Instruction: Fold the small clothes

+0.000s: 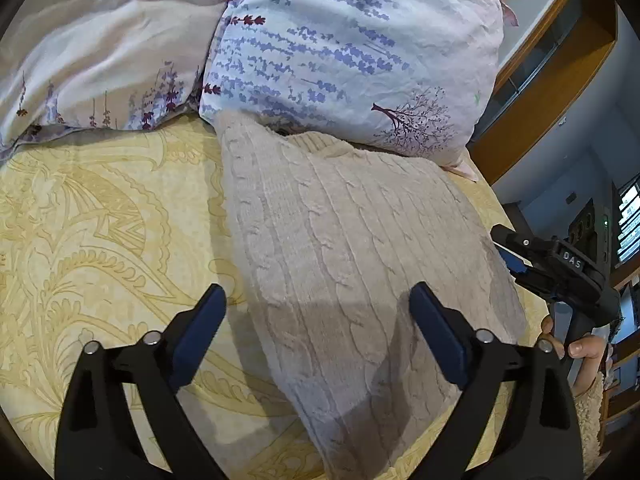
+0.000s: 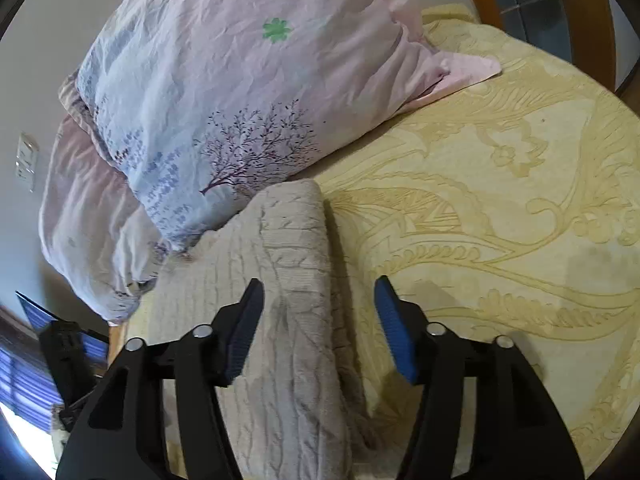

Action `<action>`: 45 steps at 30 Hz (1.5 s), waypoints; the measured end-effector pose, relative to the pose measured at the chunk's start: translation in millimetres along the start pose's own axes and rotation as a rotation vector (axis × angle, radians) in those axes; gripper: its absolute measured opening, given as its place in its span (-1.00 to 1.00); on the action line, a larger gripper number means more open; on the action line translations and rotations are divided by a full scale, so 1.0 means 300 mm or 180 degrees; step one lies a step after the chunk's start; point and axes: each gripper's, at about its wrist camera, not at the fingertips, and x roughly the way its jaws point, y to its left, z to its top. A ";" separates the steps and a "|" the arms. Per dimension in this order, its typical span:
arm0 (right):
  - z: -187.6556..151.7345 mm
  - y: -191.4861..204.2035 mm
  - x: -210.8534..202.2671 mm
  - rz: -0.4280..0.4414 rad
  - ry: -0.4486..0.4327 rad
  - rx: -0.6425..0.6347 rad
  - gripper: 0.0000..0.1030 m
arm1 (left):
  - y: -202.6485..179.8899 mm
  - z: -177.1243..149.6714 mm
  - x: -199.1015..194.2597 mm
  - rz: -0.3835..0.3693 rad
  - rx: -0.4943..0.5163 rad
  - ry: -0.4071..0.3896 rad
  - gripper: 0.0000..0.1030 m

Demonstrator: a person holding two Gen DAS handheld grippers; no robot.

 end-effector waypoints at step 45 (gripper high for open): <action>-0.017 0.020 0.149 0.0859 0.0868 -0.0043 -0.29 | 0.179 -0.011 0.057 -0.1068 -0.0922 0.0265 -0.06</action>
